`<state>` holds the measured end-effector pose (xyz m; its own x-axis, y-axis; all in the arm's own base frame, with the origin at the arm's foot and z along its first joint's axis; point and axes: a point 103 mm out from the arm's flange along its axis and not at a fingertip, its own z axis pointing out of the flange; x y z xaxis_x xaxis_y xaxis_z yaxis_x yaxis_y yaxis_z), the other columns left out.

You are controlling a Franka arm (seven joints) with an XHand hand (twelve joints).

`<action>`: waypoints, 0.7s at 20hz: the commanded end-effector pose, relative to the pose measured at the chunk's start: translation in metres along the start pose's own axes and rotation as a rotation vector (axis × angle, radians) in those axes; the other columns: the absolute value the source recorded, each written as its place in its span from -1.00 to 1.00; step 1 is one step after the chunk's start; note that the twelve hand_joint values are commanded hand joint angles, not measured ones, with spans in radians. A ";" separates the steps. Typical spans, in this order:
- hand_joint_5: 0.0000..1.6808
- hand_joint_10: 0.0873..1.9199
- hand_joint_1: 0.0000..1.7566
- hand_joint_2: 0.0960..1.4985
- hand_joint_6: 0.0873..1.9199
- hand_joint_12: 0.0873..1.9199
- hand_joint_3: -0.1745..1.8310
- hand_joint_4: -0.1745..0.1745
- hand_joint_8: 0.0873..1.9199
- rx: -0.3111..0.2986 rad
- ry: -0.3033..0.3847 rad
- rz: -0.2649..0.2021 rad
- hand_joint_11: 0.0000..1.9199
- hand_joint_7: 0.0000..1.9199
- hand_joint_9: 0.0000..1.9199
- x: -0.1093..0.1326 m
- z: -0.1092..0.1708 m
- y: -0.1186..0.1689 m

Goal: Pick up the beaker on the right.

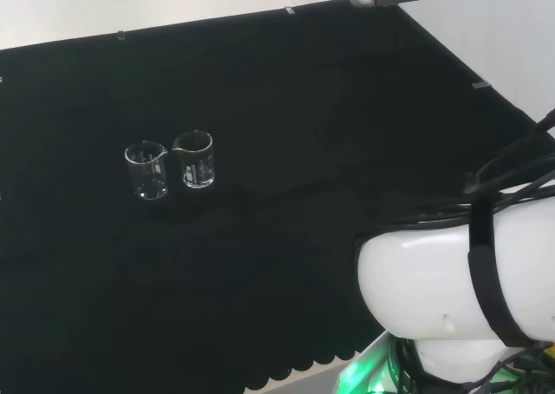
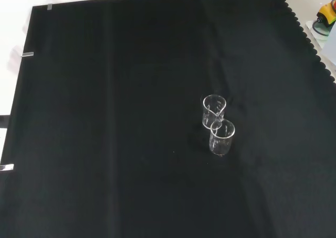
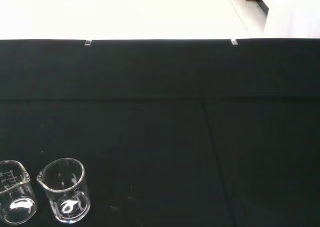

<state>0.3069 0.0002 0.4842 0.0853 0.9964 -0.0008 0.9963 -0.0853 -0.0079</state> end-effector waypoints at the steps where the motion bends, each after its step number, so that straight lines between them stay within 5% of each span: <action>1: -0.92 -0.46 -0.99 0.37 -0.95 -0.34 0.00 -0.07 -0.57 -0.005 0.002 0.003 -1.00 -0.98 -0.96 -0.010 0.000 0.000; 5: -0.88 -0.48 -1.00 0.41 -1.00 -0.36 -0.04 -0.07 -0.60 -0.001 -0.001 0.000 -1.00 -0.97 -0.96 -0.016 0.002 0.001; 6: -0.88 -0.48 -1.00 0.41 -1.00 -0.36 -0.04 -0.07 -0.60 -0.003 -0.033 0.005 -1.00 -0.97 -0.96 0.013 0.002 0.002; 14: -0.87 -0.49 -1.00 0.41 -1.00 -0.37 -0.05 -0.08 -0.60 0.006 -0.002 -0.002 -1.00 -0.97 -0.95 -0.003 0.009 0.007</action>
<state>0.3091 0.0055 0.4812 0.0697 0.9972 -0.0261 0.9975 -0.0699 -0.0081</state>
